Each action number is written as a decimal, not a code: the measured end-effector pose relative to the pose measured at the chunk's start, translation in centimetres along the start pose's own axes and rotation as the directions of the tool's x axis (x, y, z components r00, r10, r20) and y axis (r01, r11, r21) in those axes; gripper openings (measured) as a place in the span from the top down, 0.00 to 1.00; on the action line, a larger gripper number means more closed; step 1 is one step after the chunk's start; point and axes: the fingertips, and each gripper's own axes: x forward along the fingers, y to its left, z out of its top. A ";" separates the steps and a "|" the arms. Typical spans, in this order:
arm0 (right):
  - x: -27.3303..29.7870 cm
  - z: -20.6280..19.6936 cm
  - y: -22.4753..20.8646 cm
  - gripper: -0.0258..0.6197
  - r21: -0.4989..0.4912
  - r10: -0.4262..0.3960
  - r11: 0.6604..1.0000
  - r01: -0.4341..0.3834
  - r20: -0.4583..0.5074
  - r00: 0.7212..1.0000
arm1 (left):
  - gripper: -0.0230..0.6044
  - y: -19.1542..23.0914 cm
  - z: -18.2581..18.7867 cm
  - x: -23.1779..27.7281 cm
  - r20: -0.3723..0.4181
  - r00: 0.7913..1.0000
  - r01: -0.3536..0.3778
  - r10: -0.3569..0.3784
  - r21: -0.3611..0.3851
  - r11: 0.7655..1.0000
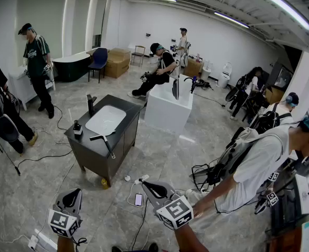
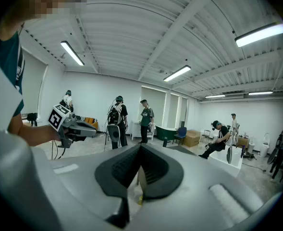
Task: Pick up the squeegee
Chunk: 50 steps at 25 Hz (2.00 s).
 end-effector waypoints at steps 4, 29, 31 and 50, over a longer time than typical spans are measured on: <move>1.4 0.2 0.5 0.95 0.000 -0.001 1.000 0.001 -0.005 1.000 | 0.95 1.6 -0.3 0.0 0.001 1.000 0.002 -0.002 -0.003 1.000; 9.1 0.0 -5.3 0.95 0.058 0.066 0.996 -0.068 0.033 0.997 | 0.95 5.4 -1.4 5.3 -0.037 0.998 -0.060 0.058 -0.048 0.997; 9.6 -0.2 -7.2 0.95 0.061 0.091 0.994 -0.093 0.041 0.995 | 0.95 4.8 -1.2 6.6 -0.048 0.995 -0.088 0.085 -0.048 0.995; 10.5 -2.4 -19.7 0.95 0.071 0.235 0.968 -0.239 0.062 0.970 | 0.95 -1.2 0.7 15.6 -0.090 0.969 -0.235 0.230 -0.054 0.970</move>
